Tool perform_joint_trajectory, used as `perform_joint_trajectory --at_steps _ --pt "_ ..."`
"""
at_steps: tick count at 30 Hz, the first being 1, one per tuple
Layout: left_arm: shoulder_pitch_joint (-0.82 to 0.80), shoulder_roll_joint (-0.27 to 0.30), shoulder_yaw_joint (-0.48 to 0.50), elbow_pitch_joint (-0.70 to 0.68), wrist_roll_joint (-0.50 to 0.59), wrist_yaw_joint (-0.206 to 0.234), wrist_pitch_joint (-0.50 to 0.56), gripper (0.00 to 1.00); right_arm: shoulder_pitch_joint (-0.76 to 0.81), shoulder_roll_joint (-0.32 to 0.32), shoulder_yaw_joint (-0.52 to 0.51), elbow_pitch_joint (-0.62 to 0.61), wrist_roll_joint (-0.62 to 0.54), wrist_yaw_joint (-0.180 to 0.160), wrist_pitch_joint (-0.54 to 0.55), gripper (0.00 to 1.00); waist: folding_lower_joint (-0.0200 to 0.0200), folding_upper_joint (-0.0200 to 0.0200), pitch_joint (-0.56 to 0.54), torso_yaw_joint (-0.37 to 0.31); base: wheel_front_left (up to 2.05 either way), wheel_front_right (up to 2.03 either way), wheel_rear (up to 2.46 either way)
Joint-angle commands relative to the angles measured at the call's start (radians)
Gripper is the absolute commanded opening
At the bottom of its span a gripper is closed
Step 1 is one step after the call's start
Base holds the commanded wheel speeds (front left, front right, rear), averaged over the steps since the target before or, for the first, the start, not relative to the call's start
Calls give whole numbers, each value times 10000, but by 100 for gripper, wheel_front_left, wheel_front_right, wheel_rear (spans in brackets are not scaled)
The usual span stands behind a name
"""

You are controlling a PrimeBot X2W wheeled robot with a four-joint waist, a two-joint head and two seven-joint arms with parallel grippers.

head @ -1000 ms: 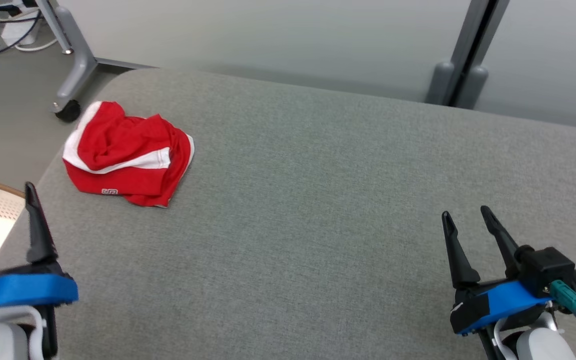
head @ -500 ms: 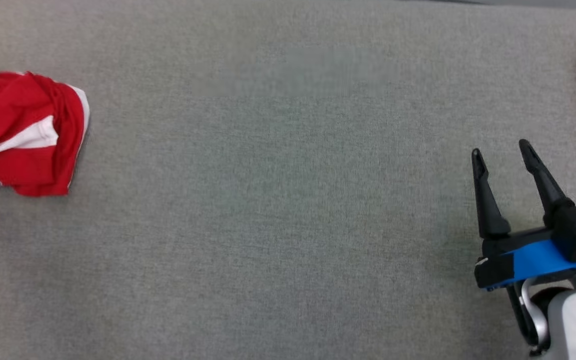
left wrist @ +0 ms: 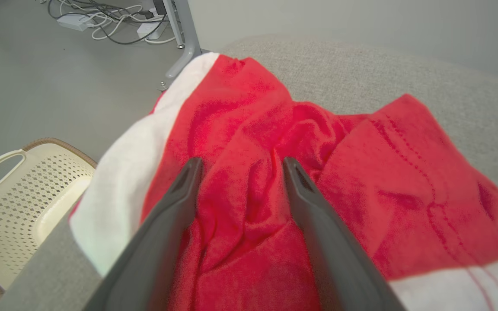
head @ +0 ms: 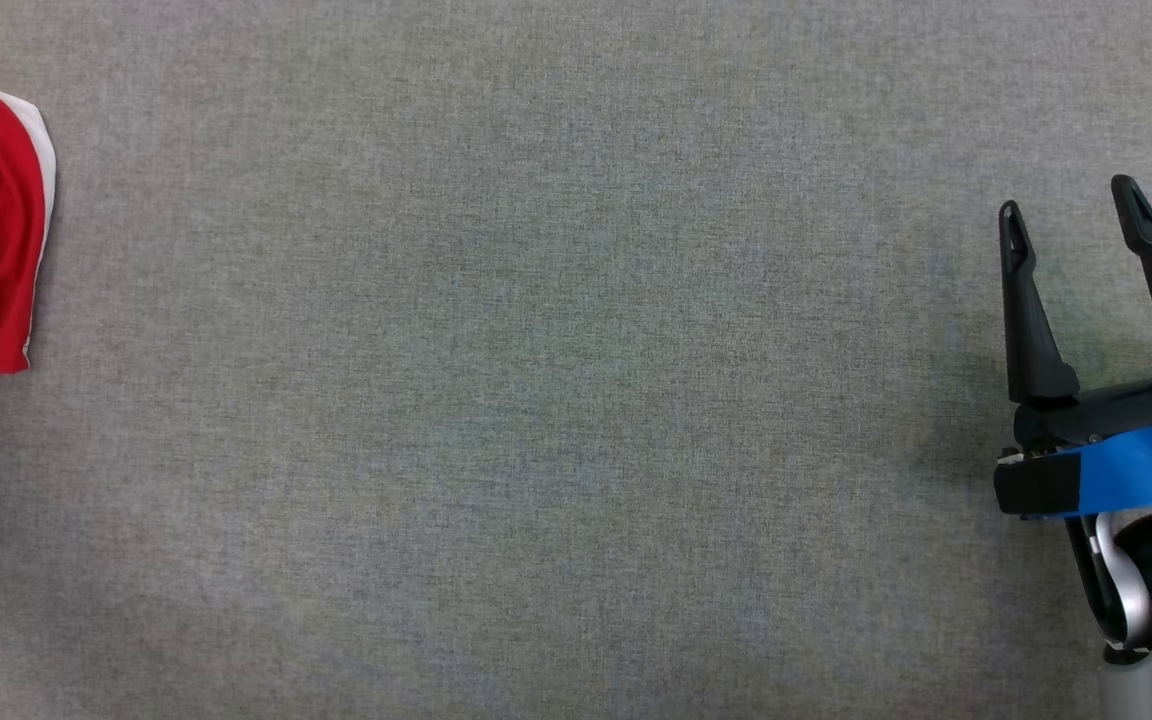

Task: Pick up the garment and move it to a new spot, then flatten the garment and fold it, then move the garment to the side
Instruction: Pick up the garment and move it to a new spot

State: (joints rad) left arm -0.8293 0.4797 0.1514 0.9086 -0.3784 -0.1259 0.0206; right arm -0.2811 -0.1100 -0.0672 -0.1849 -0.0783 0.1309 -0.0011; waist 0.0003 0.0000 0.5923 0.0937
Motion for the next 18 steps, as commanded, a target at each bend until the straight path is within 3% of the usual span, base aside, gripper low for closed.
perform_joint_trajectory --at_steps 1,9,10,11,12,13,18 --pt "-228 -98 -86 315 -165 -62 292 100 -58 -49 -20 -59 -43 -1 1 100 -3 0 -2 -7 0 0 0" --pt "-305 -343 -733 1450 -855 -50 1931 100 -97 -40 26 53 14 -1 -23 100 -3 0 -173 -72 0 0 0" --pt "-274 -398 -849 1492 -978 -51 2125 91 -99 -41 34 78 20 -3 -27 100 -3 0 -223 -86 0 0 0" --pt "-249 -385 -923 1409 -1107 -51 2088 49 -98 -38 28 81 21 -1 -38 100 -3 0 -268 -97 0 0 0" --pt "-200 -313 -995 1346 -1153 -53 2026 33 -97 -33 41 96 31 -1 -37 100 -3 0 -313 -116 0 0 0" --pt "-152 -246 -1070 1358 -1211 -55 2044 0 -89 -27 55 138 31 -1 -47 100 -3 0 -381 -138 0 0 0" --pt "-181 92 -1395 1070 -1369 -55 1332 0 -98 71 75 350 125 -3 -233 100 -3 0 -830 -309 0 0 0"
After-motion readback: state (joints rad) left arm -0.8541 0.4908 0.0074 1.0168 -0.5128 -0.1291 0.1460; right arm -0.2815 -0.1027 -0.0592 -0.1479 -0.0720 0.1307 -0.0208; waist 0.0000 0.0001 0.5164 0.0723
